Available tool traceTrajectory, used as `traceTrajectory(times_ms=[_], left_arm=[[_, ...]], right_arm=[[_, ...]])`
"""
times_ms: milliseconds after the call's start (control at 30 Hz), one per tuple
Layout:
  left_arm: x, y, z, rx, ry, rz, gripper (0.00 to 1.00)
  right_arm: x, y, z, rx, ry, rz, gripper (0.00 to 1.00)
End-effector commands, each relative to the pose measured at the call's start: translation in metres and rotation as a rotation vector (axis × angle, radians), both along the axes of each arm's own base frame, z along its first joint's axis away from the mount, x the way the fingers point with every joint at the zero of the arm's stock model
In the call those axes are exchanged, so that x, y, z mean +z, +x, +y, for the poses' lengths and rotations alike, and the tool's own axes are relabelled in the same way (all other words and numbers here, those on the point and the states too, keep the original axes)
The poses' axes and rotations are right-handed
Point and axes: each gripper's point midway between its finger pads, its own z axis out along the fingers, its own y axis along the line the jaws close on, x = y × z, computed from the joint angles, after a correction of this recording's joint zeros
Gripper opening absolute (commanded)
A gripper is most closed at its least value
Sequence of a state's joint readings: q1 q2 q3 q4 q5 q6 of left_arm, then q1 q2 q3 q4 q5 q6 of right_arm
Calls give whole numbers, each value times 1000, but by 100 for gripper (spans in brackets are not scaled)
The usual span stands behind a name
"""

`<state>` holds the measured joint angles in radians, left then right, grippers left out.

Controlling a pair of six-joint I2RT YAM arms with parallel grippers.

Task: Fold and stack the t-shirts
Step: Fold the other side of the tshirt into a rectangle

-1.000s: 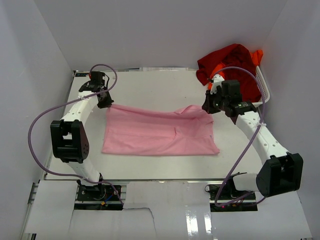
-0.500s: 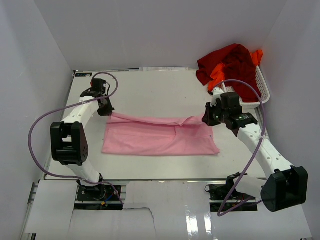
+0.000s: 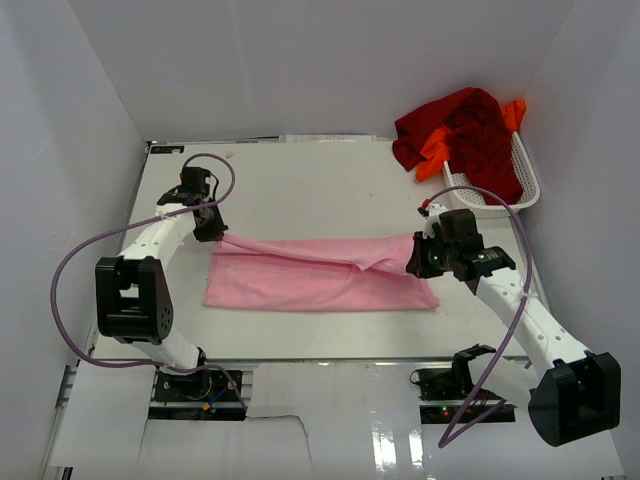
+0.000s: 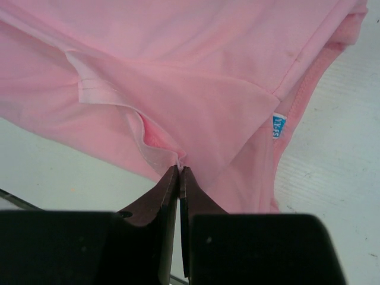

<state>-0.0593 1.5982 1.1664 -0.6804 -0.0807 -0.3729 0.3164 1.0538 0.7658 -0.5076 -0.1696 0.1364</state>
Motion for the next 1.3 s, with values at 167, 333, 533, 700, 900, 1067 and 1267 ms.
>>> traceTrajectory(times_ms=[167, 333, 533, 700, 900, 1067, 1267], left_arm=[[-9, -18, -11, -59, -29, 57, 3], [-39, -33, -10, -60, -26, 166, 22], [-51, -51, -5, -39, -3, 232, 51], [-44, -60, 2, -5, 27, 238, 59], [-12, -57, 10, 61, 51, 139, 61], [22, -52, 24, 130, 101, 29, 56], [40, -40, 25, 138, 93, -69, 54]], right_arm=[[-20, -29, -5, -38, -11, 144, 8], [-37, -36, -8, -45, -53, 242, 8], [-53, -45, -14, -40, -110, 347, 20], [-47, -38, -20, -59, -150, 328, 53], [-33, -26, -23, -97, -163, 288, 62], [-19, -4, -17, -129, -112, 211, 62], [-20, 15, -11, -149, -93, 196, 62]])
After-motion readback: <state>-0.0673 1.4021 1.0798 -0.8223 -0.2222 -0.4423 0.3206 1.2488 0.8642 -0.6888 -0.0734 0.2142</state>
